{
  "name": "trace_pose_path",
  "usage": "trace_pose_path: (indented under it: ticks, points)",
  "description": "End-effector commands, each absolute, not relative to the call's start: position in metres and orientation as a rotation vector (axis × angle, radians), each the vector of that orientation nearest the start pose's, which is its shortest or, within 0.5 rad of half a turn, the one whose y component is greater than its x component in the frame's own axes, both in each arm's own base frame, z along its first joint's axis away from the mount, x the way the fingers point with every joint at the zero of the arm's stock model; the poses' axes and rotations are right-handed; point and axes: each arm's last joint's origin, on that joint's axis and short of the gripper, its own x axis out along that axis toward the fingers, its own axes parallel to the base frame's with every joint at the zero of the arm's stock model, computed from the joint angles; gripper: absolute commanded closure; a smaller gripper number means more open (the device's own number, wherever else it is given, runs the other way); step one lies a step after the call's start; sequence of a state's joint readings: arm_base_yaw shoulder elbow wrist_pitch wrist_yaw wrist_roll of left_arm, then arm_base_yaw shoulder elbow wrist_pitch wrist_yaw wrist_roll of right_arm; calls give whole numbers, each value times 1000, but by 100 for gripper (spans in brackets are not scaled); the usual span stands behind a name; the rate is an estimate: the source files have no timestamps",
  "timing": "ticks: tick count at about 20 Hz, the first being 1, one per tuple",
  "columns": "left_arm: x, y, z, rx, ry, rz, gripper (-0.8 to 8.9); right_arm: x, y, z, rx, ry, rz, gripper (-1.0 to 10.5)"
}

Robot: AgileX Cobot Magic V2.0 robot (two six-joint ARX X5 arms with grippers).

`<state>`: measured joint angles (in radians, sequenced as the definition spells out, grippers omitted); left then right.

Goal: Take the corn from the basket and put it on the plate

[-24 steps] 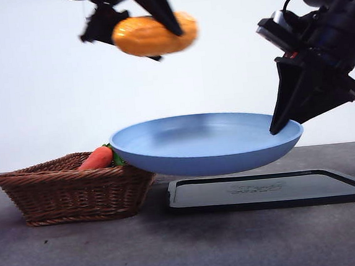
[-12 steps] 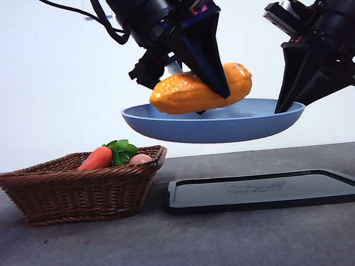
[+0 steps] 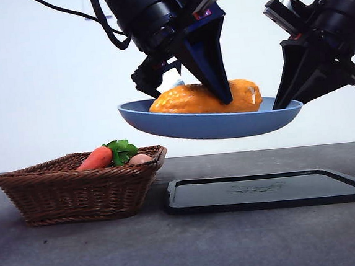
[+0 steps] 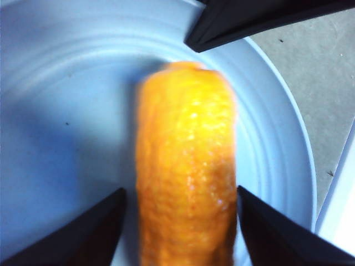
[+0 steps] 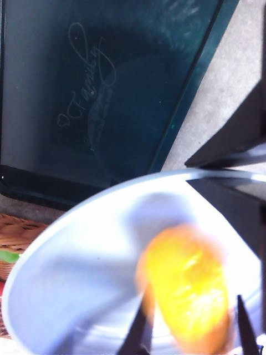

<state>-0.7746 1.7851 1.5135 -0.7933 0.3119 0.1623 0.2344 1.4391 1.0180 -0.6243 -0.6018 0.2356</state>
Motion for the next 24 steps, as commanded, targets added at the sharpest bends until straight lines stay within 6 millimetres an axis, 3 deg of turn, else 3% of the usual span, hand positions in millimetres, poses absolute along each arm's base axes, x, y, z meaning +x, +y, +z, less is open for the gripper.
trace_pose_path:
  ticks: [1, 8, 16, 24]
  points:
    - [262, -275, 267, 396, 1014, -1072, 470, 272, 83, 243, 390, 1128, 651, 945]
    - [260, -273, 278, 360, 1056, -1044, 404, 272, 83, 243, 385, 1127, 642, 945]
    - [261, -268, 330, 357, 1022, -1045, 405, 274, 80, 243, 356, 1110, 586, 945]
    - [267, -253, 375, 315, 946, -1017, 406, 292, 50, 240, 409, 1032, 499, 945]
